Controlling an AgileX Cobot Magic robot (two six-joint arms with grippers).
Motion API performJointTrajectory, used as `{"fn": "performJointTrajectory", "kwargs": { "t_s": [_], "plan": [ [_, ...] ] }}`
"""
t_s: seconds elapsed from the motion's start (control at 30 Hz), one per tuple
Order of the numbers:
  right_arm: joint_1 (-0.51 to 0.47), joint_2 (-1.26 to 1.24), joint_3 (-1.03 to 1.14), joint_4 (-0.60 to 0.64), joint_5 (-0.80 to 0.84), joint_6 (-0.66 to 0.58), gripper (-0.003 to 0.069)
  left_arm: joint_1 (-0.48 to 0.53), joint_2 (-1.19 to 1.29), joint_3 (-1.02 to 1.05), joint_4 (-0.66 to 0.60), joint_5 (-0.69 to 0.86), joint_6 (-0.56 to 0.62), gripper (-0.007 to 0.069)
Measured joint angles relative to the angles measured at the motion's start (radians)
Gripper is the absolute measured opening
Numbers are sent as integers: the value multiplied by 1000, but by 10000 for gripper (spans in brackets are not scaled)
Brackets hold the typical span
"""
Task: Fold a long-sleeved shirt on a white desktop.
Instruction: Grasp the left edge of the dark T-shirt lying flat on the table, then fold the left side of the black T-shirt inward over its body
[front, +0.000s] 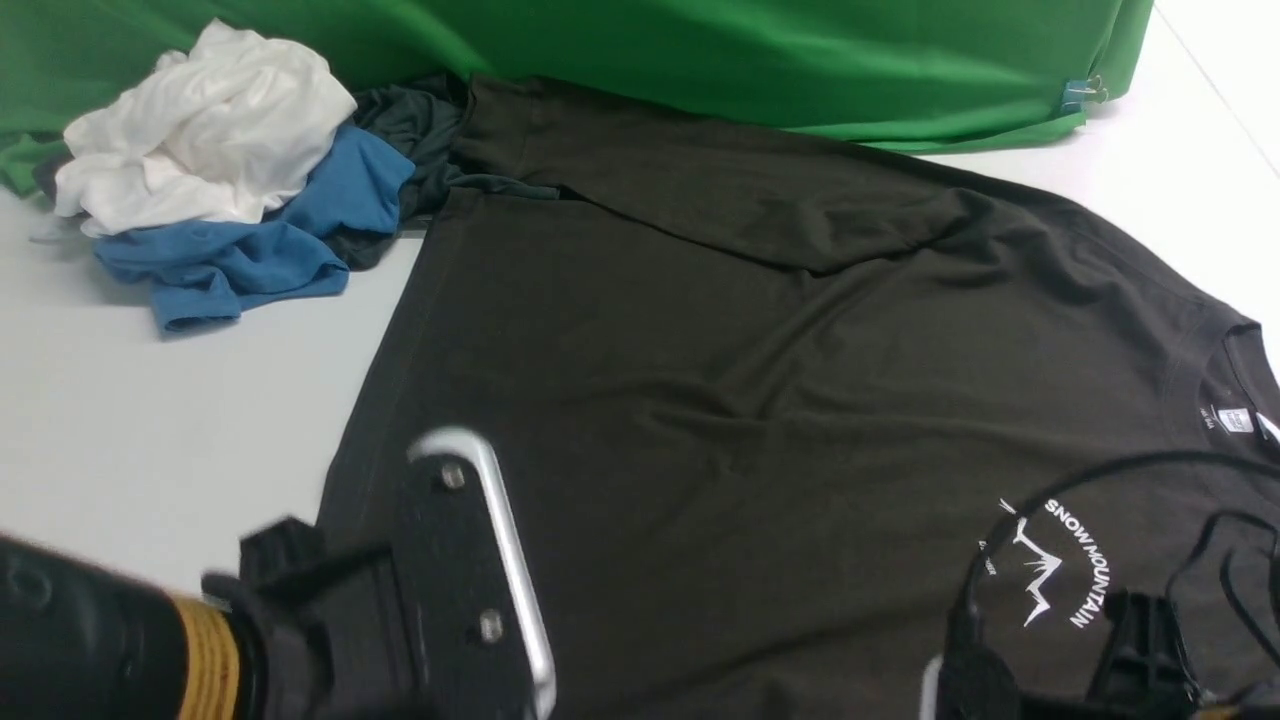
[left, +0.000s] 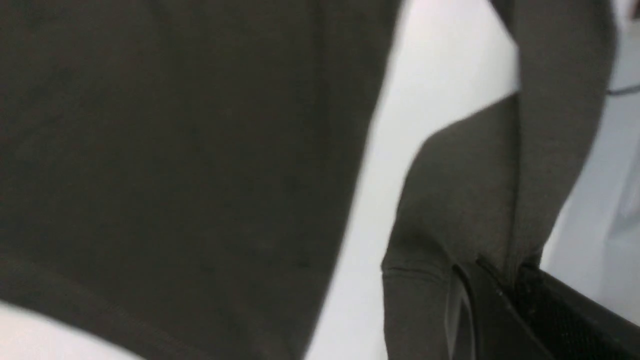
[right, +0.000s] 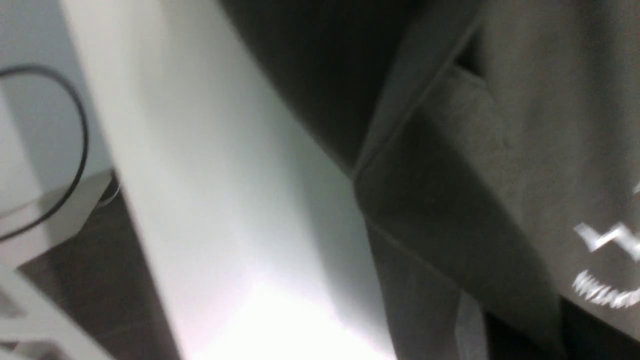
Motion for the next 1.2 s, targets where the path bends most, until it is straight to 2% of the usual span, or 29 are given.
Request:
{"fn": "performJointTrajectory", "kwargs": {
  "t_s": [0.03,0.17,0.33,0.47,0.73,1.2],
  "plan": [
    [-2,0,-1,0,0,0,34,6,3,-1,0,0,0,39],
    [-88,0,-11,-1,-63,1,34,151,79,-38,-8,-9,34,39],
    [-221,13,-11,11,-190,-35,34,304,178,-92,-111,-51,162,39],
    [-328,80,-12,38,-281,-85,34,397,274,-148,-164,-71,214,39],
    [-427,203,-34,41,-374,-112,34,477,416,-252,-163,-112,283,39],
    [-524,352,-136,42,-505,-121,34,508,577,-412,-4,-227,287,39]
  ]
}}
